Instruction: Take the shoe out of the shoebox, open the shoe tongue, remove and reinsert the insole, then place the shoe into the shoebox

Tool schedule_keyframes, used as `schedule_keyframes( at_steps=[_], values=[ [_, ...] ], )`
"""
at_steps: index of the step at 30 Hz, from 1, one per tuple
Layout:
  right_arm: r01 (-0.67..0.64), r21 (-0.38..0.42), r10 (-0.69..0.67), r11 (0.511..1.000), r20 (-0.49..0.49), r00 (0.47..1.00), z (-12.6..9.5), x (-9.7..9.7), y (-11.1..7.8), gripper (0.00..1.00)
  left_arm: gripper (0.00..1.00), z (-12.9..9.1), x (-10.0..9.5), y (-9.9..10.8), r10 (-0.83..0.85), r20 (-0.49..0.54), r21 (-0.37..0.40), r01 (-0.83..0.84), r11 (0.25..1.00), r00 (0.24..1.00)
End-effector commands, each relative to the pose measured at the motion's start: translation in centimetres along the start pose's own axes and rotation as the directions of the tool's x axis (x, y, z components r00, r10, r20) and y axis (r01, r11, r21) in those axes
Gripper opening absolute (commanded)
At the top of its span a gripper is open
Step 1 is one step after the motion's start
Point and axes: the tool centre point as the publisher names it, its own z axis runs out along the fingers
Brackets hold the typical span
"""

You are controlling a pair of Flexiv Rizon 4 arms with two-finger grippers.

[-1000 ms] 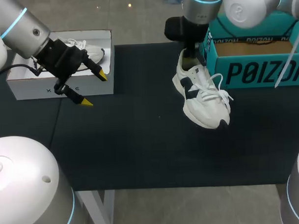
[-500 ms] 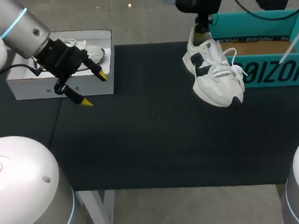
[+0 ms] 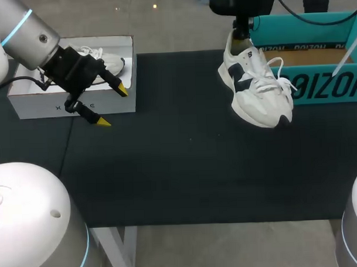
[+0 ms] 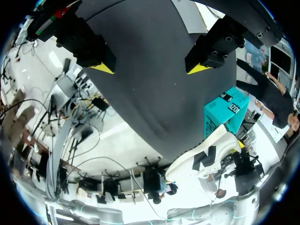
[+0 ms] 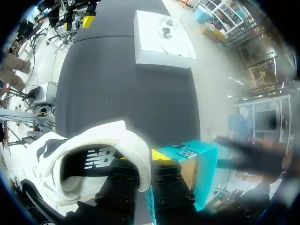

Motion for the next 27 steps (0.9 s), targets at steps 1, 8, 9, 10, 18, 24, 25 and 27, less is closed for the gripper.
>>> schedule_keyframes(
  at_steps=[1, 8, 9, 10, 18, 24, 25, 27],
  values=[
    [0.000, 0.002, 0.000, 1.000, 0.000, 1.000, -0.1, 0.0, 0.0, 0.00, 1.00, 0.0, 0.0, 0.0, 0.000, -0.002, -0.003, 0.000, 1.000, 1.000],
    [-0.189, 0.102, 0.178, 0.977, 0.108, 0.978, -0.8, -2.9, -2.6, 0.00, 1.00, 0.0, 0.0, 0.0, 0.000, -0.002, -0.003, 0.000, 1.000, 1.000],
    [-0.215, 0.116, 0.199, 0.970, 0.135, 0.971, -0.9, -3.2, -2.7, 0.00, 1.00, 0.0, 0.0, 0.0, 0.000, -0.002, -0.003, 0.000, 1.000, 1.000],
    [-0.250, 0.127, 0.228, 0.960, 0.165, 0.960, -1.1, -3.4, -2.9, 0.00, 1.00, 0.0, 0.0, 0.0, 0.000, -0.002, -0.003, 0.000, 1.000, 1.000],
    [-0.591, 0.186, 0.516, 0.785, 0.332, 0.790, -1.3, -5.6, -5.7, 0.00, 1.00, 0.0, 0.0, 0.0, 0.000, -0.002, -0.003, 0.000, 1.000, 1.000],
    [-0.783, 0.123, 0.701, 0.610, 0.376, 0.606, -1.6, -5.5, -9.0, 0.00, 1.00, 0.0, 0.0, 0.0, 0.000, -0.002, -0.003, 0.000, 1.000, 1.000],
    [-0.805, 0.122, 0.720, 0.581, 0.384, 0.578, -1.7, -5.4, -9.6, 0.00, 1.00, 0.0, 0.0, 0.0, 0.000, -0.002, -0.003, 0.000, 1.000, 1.000],
    [-0.839, 0.096, 0.762, 0.535, 0.375, 0.529, -2.0, -5.2, -10.7, 0.00, 1.00, 0.0, 0.0, 0.0, 0.000, -0.002, -0.003, 0.000, 1.000, 1.000]
  ],
)
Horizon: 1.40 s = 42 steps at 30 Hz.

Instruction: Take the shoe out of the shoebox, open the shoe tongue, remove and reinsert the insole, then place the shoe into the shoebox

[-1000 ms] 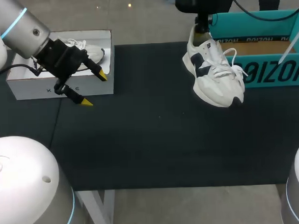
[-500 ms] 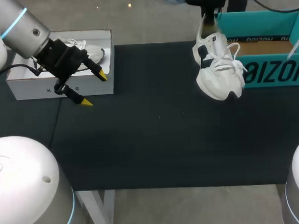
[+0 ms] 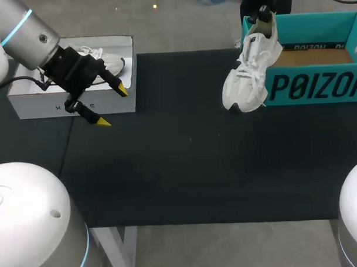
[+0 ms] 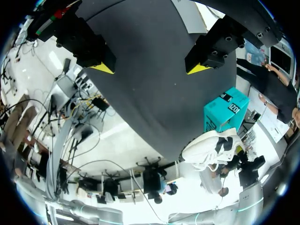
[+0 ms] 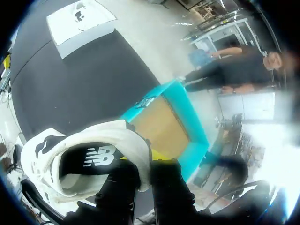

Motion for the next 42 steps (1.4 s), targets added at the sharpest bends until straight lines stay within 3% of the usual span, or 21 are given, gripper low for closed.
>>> schedule_keyframes(
  at_steps=[1, 8, 30, 35, 42],
  values=[
    [-0.367, 0.056, 0.366, 0.929, 0.022, 0.930, -0.3, -0.6, -2.1, 0.00, 1.00, 0.0, 0.0, 0.0, 0.000, -0.002, -0.003, 0.000, 1.000, 1.000],
    [-0.510, 0.069, 0.508, 0.857, 0.051, 0.860, -0.6, -1.7, -4.6, 0.00, 1.00, 0.0, 0.0, 0.0, 0.000, -0.002, -0.003, 0.000, 1.000, 1.000],
    [-0.510, 0.069, 0.508, 0.857, 0.051, 0.860, -0.6, -1.7, -4.6, 0.00, 1.00, 0.0, 0.0, 0.0, 0.000, -0.002, -0.003, 0.000, 1.000, 1.000],
    [-0.648, 0.095, 0.642, 0.756, 0.089, 0.762, 0.3, -5.3, -5.1, 0.00, 1.00, 0.0, 0.0, 0.0, 0.000, -0.002, -0.003, 0.000, 1.000, 1.000],
    [-0.810, 0.165, 0.796, 0.563, 0.159, 0.585, 2.8, -10.5, -8.1, 0.00, 1.00, 0.0, 0.0, 0.0, 0.000, -0.002, -0.003, 0.000, 1.000, 1.000]
  ],
)
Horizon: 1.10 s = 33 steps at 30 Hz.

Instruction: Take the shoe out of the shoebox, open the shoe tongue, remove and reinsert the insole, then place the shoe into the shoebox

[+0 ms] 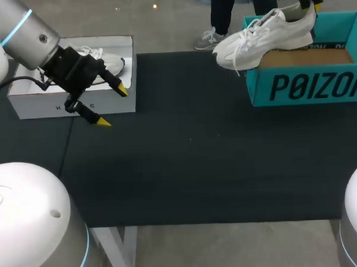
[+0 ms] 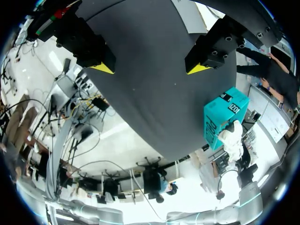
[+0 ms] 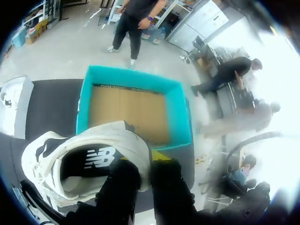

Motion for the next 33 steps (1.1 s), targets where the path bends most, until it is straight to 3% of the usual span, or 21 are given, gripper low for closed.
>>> schedule_keyframes(
  at_steps=[1, 10, 19, 33],
  values=[
    [-0.133, 0.092, 0.132, 0.987, 0.008, 0.991, 1.8, -2.3, 1.5, 0.00, 1.00, 0.0, 0.0, 0.0, 0.000, -0.002, -0.003, 0.000, 1.000, 1.000],
    [-0.281, 0.121, 0.277, 0.952, 0.046, 0.960, 5.2, -6.2, 2.3, 0.00, 1.00, 0.0, 0.0, 0.0, 0.000, -0.002, -0.003, 0.000, 1.000, 1.000],
    [-0.348, 0.087, 0.341, 0.933, 0.086, 0.936, 8.7, -9.2, 2.1, 0.00, 1.00, 0.0, 0.0, 0.0, 0.000, -0.002, -0.003, 0.000, 1.000, 1.000],
    [-0.368, 0.116, 0.359, 0.923, 0.092, 0.929, 13.5, -10.8, 1.4, 0.00, 1.00, 0.0, 0.0, 0.0, 0.000, -0.002, -0.003, 0.000, 1.000, 1.000]
  ],
)
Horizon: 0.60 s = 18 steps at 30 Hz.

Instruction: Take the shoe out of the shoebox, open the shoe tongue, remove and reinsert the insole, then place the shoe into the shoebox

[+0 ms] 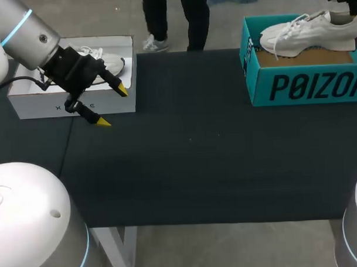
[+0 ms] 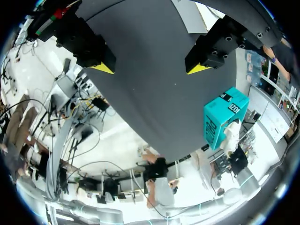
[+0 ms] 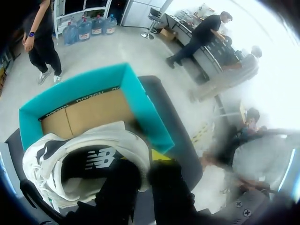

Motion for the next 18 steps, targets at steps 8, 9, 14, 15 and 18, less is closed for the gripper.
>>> schedule_keyframes(
  at_steps=[8, 9, 14, 15, 18],
  values=[
    [0.005, 0.023, -0.004, 1.000, -0.017, 1.000, 2.6, 0.2, 0.2, 0.00, 1.00, 0.0, 0.0, 0.0, 0.000, -0.002, -0.003, 0.000, 1.000, 1.000],
    [0.008, 0.023, -0.007, 1.000, -0.017, 1.000, 2.7, 0.3, 0.1, 0.00, 1.00, 0.0, 0.0, 0.0, 0.000, -0.002, -0.003, 0.000, 1.000, 1.000],
    [0.022, 0.033, -0.022, 0.999, -0.013, 1.000, 3.7, 0.5, -0.3, 0.00, 1.00, 0.0, 0.0, 0.0, 0.000, -0.002, -0.003, 0.000, 1.000, 1.000],
    [0.022, 0.035, -0.021, 0.999, -0.014, 1.000, 3.9, 0.4, -0.4, 0.00, 1.00, 0.0, 0.0, 0.0, 0.000, -0.002, -0.003, 0.000, 1.000, 1.000],
    [0.024, 0.041, -0.023, 0.999, -0.014, 1.000, 4.4, 0.6, -0.8, 0.00, 1.00, 0.0, 0.0, 0.0, 0.000, -0.002, -0.003, 0.000, 1.000, 1.000]
  ],
)
